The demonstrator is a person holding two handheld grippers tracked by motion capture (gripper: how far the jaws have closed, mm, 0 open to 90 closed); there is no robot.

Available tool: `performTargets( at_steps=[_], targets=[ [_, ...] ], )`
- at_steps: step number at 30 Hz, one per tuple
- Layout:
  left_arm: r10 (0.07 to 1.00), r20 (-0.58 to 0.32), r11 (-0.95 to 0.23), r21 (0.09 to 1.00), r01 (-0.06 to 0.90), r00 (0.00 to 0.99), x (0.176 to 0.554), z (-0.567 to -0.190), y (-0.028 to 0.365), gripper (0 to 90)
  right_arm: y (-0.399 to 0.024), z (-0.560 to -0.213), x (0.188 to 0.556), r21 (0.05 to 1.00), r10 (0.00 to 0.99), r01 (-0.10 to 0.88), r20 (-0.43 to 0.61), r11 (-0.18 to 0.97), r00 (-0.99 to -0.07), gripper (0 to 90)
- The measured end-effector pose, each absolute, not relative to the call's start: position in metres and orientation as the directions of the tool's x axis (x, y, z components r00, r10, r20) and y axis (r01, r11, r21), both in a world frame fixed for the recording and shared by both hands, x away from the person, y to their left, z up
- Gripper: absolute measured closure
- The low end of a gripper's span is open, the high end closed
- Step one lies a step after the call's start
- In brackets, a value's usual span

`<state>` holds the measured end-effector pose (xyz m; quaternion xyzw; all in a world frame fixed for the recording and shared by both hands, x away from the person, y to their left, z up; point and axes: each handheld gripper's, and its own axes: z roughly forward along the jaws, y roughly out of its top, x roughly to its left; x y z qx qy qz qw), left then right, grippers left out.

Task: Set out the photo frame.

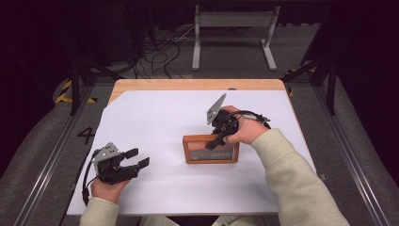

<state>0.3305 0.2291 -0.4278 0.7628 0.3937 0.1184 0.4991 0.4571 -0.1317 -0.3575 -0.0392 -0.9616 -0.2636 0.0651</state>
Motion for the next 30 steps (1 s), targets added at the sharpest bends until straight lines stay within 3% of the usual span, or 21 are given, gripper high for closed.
performTargets(
  at_steps=[19, 22, 24, 25, 26, 30],
  targets=[
    [0.715, -0.214, -0.196, 0.852, 0.485, 0.665, 0.331, -0.429, 0.228, 36.1, -0.133, -0.361, 0.462, 0.464, 0.034, 0.074, 0.094, 0.883, -0.995, 69.4],
    [0.714, -0.212, -0.197, 0.853, 0.483, 0.667, 0.331, -0.429, 0.227, 36.1, -0.134, -0.360, 0.463, 0.465, 0.046, 0.070, 0.061, 0.883, -0.997, 63.6],
    [0.714, -0.213, -0.198, 0.853, 0.484, 0.667, 0.331, -0.429, 0.227, 36.1, -0.136, -0.358, 0.464, 0.483, 0.070, 0.083, 0.046, 0.872, -0.997, 53.1],
    [0.714, -0.213, -0.198, 0.853, 0.484, 0.667, 0.331, -0.429, 0.227, 36.0, -0.136, -0.358, 0.464, 0.483, 0.070, 0.083, 0.046, 0.872, -0.997, 53.1],
    [0.712, -0.215, -0.198, 0.852, 0.485, 0.668, 0.331, -0.429, 0.227, 35.9, -0.140, -0.357, 0.465, 0.508, 0.106, 0.091, 0.000, 0.856, -0.994, 43.0],
    [0.714, -0.212, -0.201, 0.851, 0.485, 0.668, 0.332, -0.429, 0.227, 35.9, -0.143, -0.354, 0.464, 0.533, 0.130, 0.112, 0.003, 0.839, -0.991, 39.9]
  ],
)
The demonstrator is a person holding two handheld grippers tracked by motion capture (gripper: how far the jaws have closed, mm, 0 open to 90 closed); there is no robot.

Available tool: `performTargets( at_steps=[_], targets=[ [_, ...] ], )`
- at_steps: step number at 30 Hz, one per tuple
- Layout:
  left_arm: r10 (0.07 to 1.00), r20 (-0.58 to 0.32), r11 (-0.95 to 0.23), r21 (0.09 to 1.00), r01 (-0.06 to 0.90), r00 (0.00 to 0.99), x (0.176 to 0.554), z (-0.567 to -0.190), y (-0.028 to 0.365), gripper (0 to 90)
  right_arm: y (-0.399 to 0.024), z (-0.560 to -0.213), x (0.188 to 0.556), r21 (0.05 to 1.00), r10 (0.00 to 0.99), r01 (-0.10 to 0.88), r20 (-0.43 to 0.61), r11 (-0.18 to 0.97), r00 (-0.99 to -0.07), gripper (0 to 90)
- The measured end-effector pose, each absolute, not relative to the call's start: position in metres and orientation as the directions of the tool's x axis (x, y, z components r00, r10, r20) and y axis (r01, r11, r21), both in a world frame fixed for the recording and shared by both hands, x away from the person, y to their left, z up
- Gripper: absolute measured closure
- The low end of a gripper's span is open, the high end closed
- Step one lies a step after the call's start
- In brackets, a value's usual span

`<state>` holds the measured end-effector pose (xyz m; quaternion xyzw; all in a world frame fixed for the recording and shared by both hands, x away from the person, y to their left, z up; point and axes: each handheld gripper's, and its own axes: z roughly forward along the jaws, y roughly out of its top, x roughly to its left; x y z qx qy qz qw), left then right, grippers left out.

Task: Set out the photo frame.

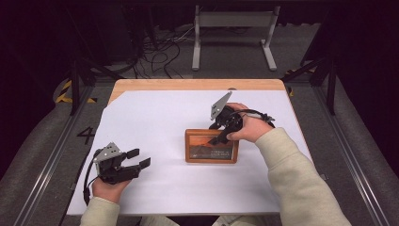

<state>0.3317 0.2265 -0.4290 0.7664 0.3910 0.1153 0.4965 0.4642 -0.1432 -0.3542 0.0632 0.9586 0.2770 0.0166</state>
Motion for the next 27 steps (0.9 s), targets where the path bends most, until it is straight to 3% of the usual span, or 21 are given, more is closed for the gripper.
performTargets(
  at_steps=[4, 13, 21, 27],
  targets=[
    [0.714, -0.212, -0.201, 0.851, 0.485, 0.668, 0.332, -0.429, 0.227, 35.8, -0.148, -0.347, 0.460, 0.571, 0.161, 0.129, -0.006, 0.811, -0.987, 33.6],
    [0.713, -0.208, -0.206, 0.851, 0.483, 0.670, 0.331, -0.428, 0.227, 35.6, -0.165, -0.331, 0.445, 0.634, 0.232, 0.142, -0.061, 0.760, -0.971, 31.6],
    [0.718, -0.204, -0.203, 0.853, 0.481, 0.665, 0.332, -0.427, 0.227, 34.5, -0.202, -0.317, 0.417, 0.724, 0.408, 0.229, -0.078, 0.651, -0.910, 28.1],
    [0.723, -0.189, -0.211, 0.855, 0.473, 0.665, 0.333, -0.426, 0.228, 33.1, -0.250, -0.329, 0.378, 0.833, 0.573, 0.279, -0.055, 0.479, -0.818, 26.6]
  ],
)
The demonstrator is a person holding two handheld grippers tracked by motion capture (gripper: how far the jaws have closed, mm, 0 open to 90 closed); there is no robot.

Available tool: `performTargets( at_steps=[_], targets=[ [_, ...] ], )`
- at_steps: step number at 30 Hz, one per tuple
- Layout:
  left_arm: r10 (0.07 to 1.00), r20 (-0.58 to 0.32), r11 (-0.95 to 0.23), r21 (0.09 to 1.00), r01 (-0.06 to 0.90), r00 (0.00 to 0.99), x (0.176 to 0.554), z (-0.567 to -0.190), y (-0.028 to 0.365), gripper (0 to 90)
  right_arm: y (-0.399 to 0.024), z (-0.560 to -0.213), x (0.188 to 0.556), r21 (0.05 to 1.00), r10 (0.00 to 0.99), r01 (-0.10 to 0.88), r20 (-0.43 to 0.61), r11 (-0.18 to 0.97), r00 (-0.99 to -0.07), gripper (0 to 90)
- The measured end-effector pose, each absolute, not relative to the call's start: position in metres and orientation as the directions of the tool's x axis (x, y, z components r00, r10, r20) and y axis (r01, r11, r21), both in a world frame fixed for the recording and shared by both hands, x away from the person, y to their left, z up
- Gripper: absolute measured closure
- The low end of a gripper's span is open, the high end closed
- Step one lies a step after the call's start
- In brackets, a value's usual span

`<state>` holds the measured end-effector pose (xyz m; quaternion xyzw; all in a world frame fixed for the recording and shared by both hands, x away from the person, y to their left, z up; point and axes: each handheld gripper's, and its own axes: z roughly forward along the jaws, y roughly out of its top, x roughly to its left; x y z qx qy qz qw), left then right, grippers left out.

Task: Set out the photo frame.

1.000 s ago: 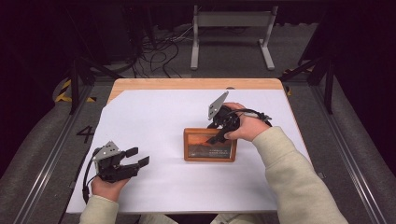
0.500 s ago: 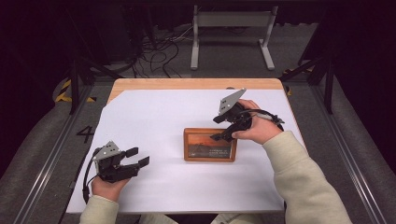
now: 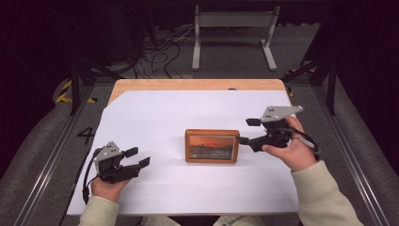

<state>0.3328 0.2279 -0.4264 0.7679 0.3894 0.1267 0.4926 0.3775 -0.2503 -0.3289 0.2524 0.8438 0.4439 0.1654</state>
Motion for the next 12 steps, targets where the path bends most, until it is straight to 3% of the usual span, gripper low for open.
performTargets(
  at_steps=[4, 7, 12],
  targets=[
    [0.718, -0.179, -0.212, 0.864, 0.457, 0.672, 0.333, -0.426, 0.230, 32.3, -0.282, -0.355, 0.355, 0.860, 0.651, 0.289, -0.064, 0.420, -0.757, 26.1],
    [0.712, -0.179, -0.214, 0.866, 0.452, 0.679, 0.333, -0.426, 0.228, 32.0, -0.299, -0.378, 0.345, 0.877, 0.692, 0.324, -0.012, 0.354, -0.722, 26.6],
    [0.705, -0.169, -0.219, 0.872, 0.438, 0.689, 0.333, -0.425, 0.225, 31.9, -0.314, -0.404, 0.343, 0.861, 0.747, 0.378, -0.003, 0.340, -0.665, 27.4]
  ],
)
